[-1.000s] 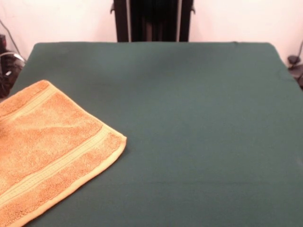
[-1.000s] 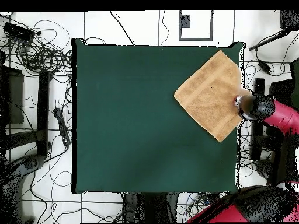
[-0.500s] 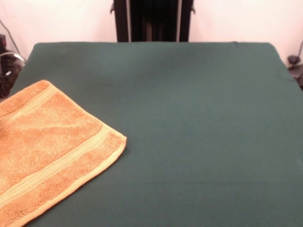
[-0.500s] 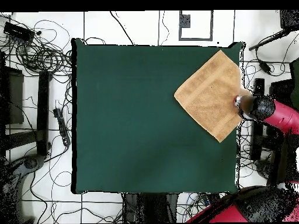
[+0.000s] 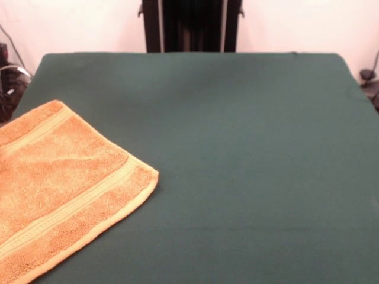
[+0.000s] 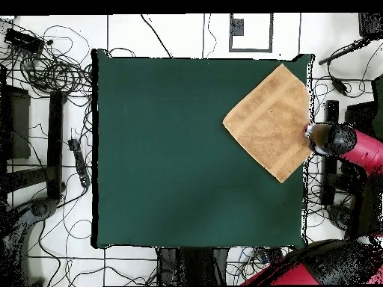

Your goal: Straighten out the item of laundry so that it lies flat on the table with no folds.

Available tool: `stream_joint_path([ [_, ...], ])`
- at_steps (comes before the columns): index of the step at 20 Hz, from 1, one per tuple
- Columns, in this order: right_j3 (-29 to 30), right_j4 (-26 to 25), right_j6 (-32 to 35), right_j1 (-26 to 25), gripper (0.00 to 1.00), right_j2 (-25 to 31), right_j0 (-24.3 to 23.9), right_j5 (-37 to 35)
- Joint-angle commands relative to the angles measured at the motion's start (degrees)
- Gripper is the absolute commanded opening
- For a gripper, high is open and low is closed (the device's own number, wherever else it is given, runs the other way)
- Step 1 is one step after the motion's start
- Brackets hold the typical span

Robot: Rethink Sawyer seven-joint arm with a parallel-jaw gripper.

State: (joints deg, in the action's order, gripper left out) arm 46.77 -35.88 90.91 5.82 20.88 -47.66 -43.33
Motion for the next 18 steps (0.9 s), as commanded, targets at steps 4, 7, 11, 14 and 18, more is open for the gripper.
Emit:
stream_joint_path([
  [4, 5.4, 0.5, -10.6, -1.9, 1.0, 4.4, 4.0, -0.3],
  [7, 5.3, 0.4, -11.5, -1.9, 1.0, 4.6, 4.0, -0.5],
  [11, 5.2, 0.3, -11.8, -2.0, 1.0, 4.7, 4.1, -0.5],
  [14, 5.3, 0.4, -11.9, -1.8, 1.0, 4.7, 4.0, -0.7],
  [18, 6.4, 0.8, -12.4, -0.6, 1.0, 4.4, 3.6, -1.8],
])
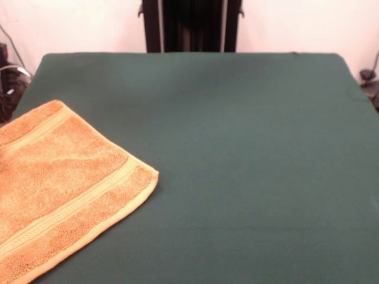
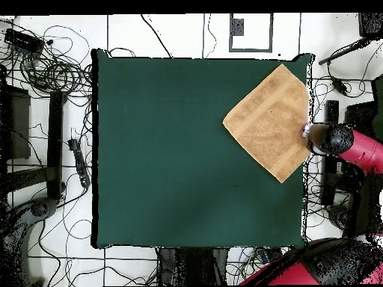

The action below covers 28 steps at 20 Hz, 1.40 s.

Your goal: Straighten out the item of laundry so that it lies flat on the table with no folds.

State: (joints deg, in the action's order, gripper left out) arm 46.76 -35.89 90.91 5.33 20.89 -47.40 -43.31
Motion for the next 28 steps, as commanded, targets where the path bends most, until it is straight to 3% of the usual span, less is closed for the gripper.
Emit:
stream_joint_path([
  [1, 6.8, 1.1, -12.6, 0.5, 1.0, 4.4, 3.1, -2.6],
  [7, 7.2, 1.8, -17.9, 3.7, 1.0, 5.7, 2.5, -5.7],
  [11, 8.2, 2.9, -17.8, 6.6, 1.0, 6.1, 2.8, -7.0],
  [21, 8.7, 3.5, -16.5, 7.5, 1.0, 5.8, 3.4, -6.6],
  [28, 16.3, 7.5, -12.2, 16.4, 1.0, 5.1, 3.8, -10.5],
])
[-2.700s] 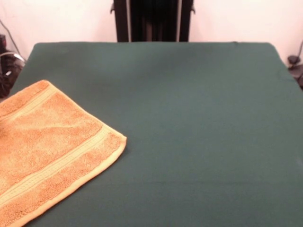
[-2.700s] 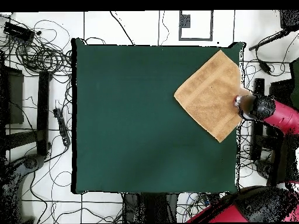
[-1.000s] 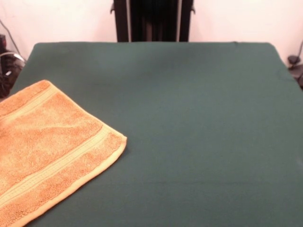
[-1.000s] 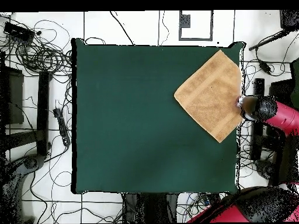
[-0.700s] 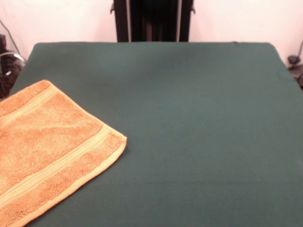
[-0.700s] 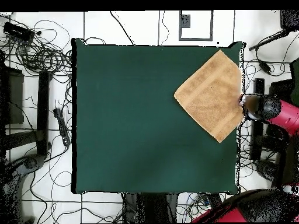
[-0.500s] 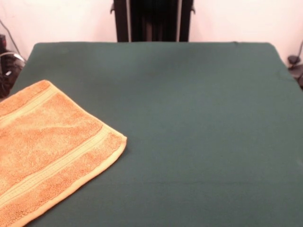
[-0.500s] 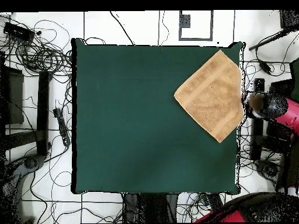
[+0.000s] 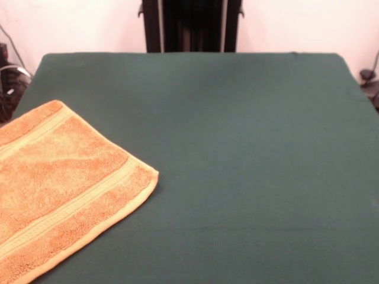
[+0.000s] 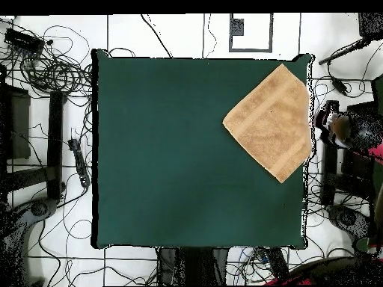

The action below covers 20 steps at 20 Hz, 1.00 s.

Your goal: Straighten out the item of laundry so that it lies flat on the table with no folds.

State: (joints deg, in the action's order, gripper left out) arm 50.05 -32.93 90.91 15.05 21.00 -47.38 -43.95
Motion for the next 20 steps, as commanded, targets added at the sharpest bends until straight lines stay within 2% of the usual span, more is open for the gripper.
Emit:
stream_joint_path([
  [1, 12.8, 4.7, -11.6, 6.5, 1.0, 5.0, 3.9, -9.8],
  [4, 12.1, 4.6, -11.8, 5.7, 1.0, 5.1, 4.1, -9.1],
  [10, 10.3, 2.6, -17.7, 2.6, 1.0, 6.7, 3.6, -6.2],
  [16, 9.5, 3.0, -13.5, 1.5, 1.0, 5.7, 3.9, -5.9],
  [20, 10.9, 3.5, -6.9, 2.4, 1.0, 3.4, 5.7, -6.2],
])
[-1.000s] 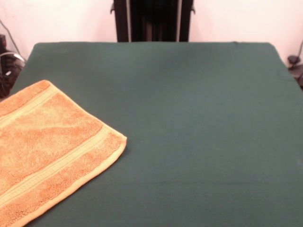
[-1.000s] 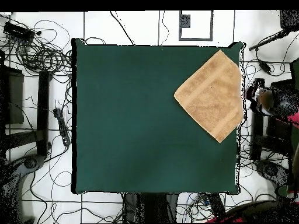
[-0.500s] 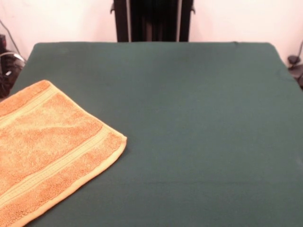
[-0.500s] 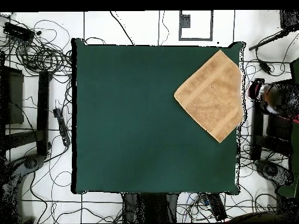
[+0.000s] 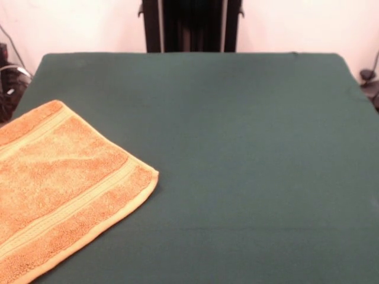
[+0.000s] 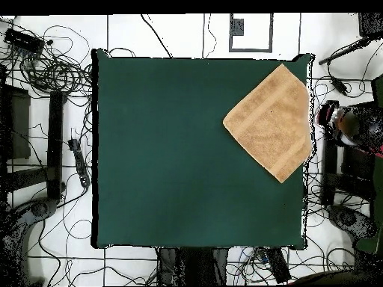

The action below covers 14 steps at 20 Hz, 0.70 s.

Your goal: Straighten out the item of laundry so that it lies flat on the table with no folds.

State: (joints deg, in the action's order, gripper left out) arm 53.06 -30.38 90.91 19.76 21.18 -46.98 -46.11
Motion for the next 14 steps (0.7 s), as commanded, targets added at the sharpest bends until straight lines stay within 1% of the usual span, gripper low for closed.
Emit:
stream_joint_path([
  [1, 8.5, 0.9, -5.3, -2.0, 1.0, 2.7, 5.9, -3.5],
  [6, 10.3, 1.8, 2.9, -1.5, 1.0, 0.6, 9.1, -2.3],
  [14, 10.1, 4.2, 9.1, -2.7, 1.0, -1.1, 13.6, -1.3],
])
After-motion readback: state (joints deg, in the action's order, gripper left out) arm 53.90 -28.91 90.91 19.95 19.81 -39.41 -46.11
